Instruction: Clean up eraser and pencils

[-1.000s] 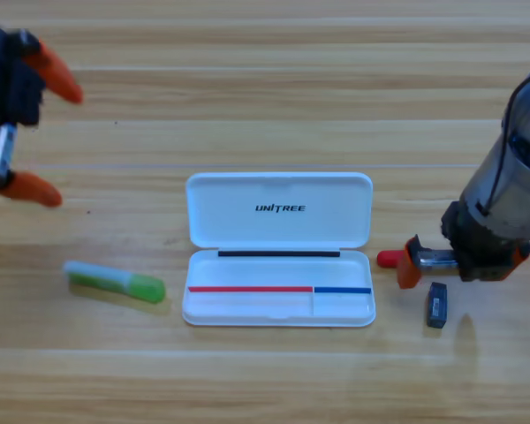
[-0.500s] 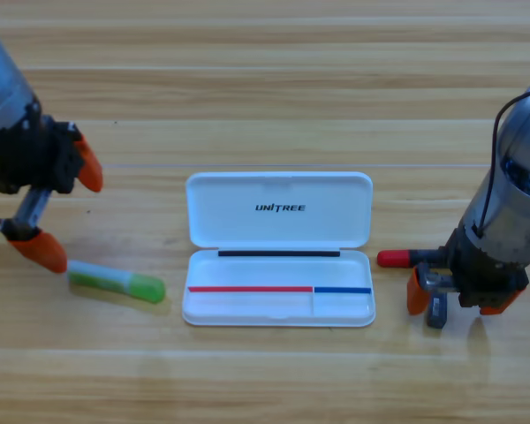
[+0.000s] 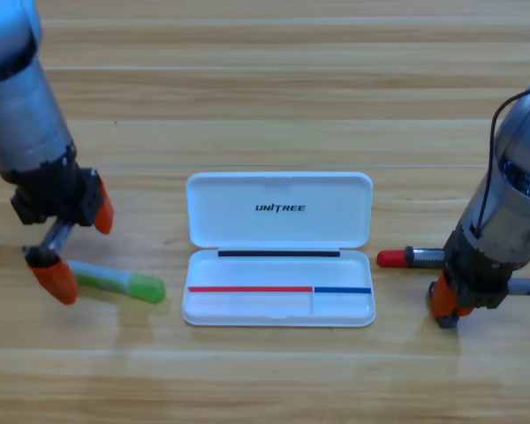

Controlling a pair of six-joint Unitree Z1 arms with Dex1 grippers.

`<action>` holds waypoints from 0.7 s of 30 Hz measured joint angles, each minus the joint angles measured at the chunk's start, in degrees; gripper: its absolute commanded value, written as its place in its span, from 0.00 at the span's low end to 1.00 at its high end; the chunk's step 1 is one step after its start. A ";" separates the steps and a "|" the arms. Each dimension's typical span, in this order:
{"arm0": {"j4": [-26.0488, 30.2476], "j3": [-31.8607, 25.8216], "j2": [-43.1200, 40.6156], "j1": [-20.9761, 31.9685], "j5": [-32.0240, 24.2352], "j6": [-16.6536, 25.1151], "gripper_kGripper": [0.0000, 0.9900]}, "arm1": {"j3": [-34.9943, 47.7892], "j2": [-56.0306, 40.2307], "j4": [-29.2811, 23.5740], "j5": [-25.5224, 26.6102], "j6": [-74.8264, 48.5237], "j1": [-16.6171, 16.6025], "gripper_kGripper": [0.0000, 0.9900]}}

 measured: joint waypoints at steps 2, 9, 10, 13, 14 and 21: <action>-1.84 0.43 0.80 0.05 -0.03 0.02 1.00 | -1.24 0.01 2.71 0.00 -5.41 0.00 0.00; -9.22 5.62 1.05 0.11 -0.19 0.02 1.00 | -15.02 -0.36 22.34 -0.13 -37.50 1.10 0.00; -9.80 6.14 1.08 0.11 -0.19 0.02 1.00 | -16.48 -0.46 24.40 -0.08 -42.55 1.44 0.00; -11.27 7.38 1.32 0.14 -0.19 0.01 1.00 | -17.77 -0.70 27.35 0.71 -53.55 2.43 0.00; -11.94 7.68 1.44 0.14 -0.19 0.01 1.00 | -18.07 -0.70 27.84 0.95 -55.99 2.83 0.00; -15.43 10.03 1.83 0.15 -0.19 -0.43 1.00 | -22.05 0.26 28.27 1.46 -72.70 5.53 0.00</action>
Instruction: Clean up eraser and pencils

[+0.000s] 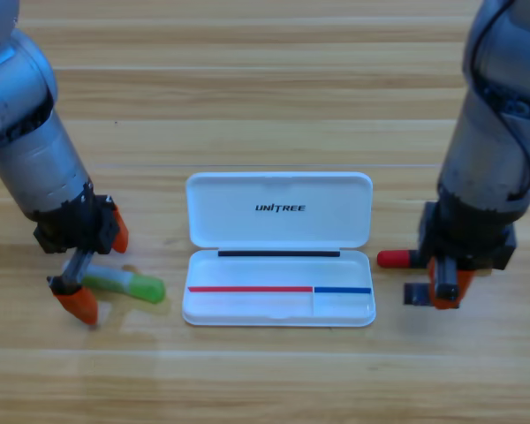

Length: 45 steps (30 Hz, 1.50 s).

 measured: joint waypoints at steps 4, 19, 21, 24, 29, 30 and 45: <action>-1.66 0.30 0.10 0.00 0.00 -0.04 1.00 | -1.11 1.87 -1.75 2.32 -4.52 1.10 0.00; -5.15 3.22 0.22 0.00 0.00 -0.22 0.77 | -7.10 9.76 -6.79 2.46 -5.13 1.55 0.00; -5.19 3.39 0.22 0.00 0.00 -0.22 0.71 | -7.78 10.15 -6.99 2.46 -5.13 1.55 0.00; -5.21 3.41 0.22 0.00 0.01 -0.22 0.58 | -7.89 10.70 -7.51 2.46 -5.13 1.55 0.00; -5.23 3.41 0.22 0.00 0.84 0.02 0.16 | -7.91 12.17 -7.78 2.33 -5.48 1.55 0.00; -5.23 3.41 0.23 0.00 0.90 0.61 0.05 | -7.91 12.17 -7.78 2.31 -5.59 1.54 0.00; 6.69 -7.33 0.68 -0.54 1.02 -0.80 0.00 | -7.80 12.13 -7.80 -1.41 -5.71 1.50 0.90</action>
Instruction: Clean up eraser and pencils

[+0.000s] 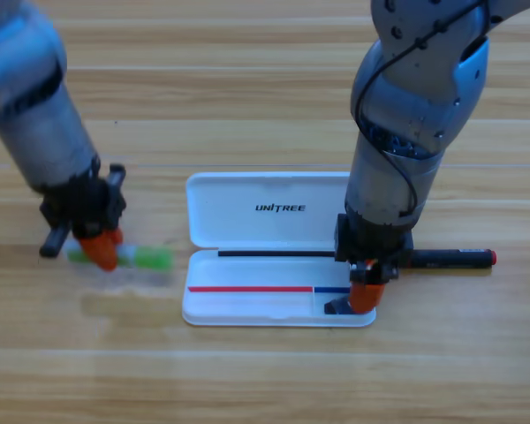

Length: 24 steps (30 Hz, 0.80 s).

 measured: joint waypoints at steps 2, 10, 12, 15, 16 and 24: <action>4.60 -5.01 -0.01 -0.33 -0.45 -1.52 0.00 | 0.21 -0.34 -0.13 -0.44 0.00 -0.03 0.93; 15.05 -15.62 -0.83 -3.15 -1.99 -5.16 0.00 | 5.61 -9.98 0.07 0.17 0.00 -0.17 0.93; 16.17 -16.59 -0.86 -3.77 -2.56 -5.66 0.00 | 7.73 -14.08 0.87 1.11 -2.16 -0.19 0.93; 16.69 -17.18 -0.89 -4.07 -3.72 -6.34 0.00 | 11.24 -17.90 1.36 1.58 -5.45 -0.57 0.93; 16.71 -17.47 -0.89 -4.12 -4.14 -6.47 0.00 | 12.03 -18.14 1.36 1.62 -6.48 -0.97 0.93; 18.47 -19.95 -0.58 -5.85 -9.14 -8.79 0.00 | 18.38 -14.11 -7.89 0.28 -12.59 -8.44 0.92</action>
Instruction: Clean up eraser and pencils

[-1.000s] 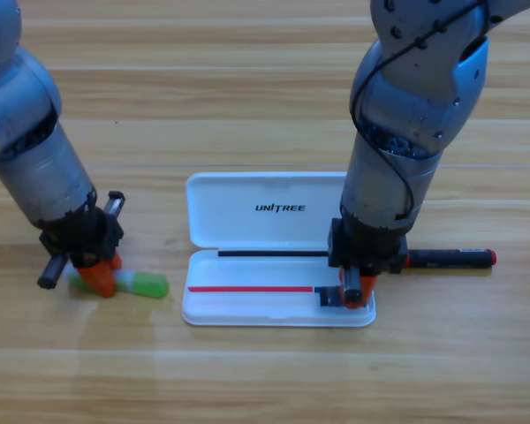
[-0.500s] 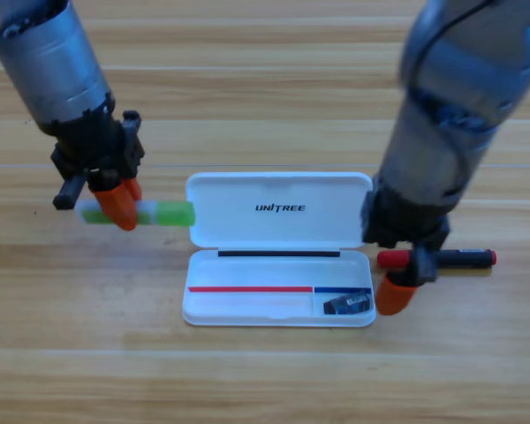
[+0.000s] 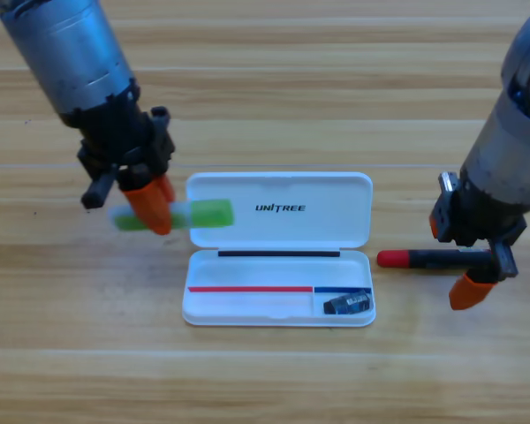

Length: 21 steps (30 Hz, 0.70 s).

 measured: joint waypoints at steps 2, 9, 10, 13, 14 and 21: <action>0.35 -1.18 0.74 -0.50 -1.66 -0.39 0.00 | -0.02 2.13 -1.42 0.00 -0.54 -1.51 0.92; 0.50 -3.47 6.67 -1.54 -4.36 -1.46 0.00 | -2.78 8.76 -3.23 -0.43 -2.95 -4.53 0.84; 0.50 -3.58 7.40 -1.77 -4.42 -1.61 0.00 | -3.20 9.09 -3.24 -0.45 -3.22 -4.73 0.83; 0.49 -4.01 9.34 -2.47 -4.42 -1.98 0.00 | -4.25 9.67 -3.25 -0.49 -4.04 -5.05 0.82; 0.49 -4.48 9.87 -2.71 -4.42 -2.09 0.00 | -4.55 9.83 -3.25 -0.49 -4.28 -5.12 0.79; 0.48 -7.72 13.03 -3.98 -4.42 -3.37 0.00 | -4.75 10.12 -3.24 -0.49 -5.46 -5.25 0.25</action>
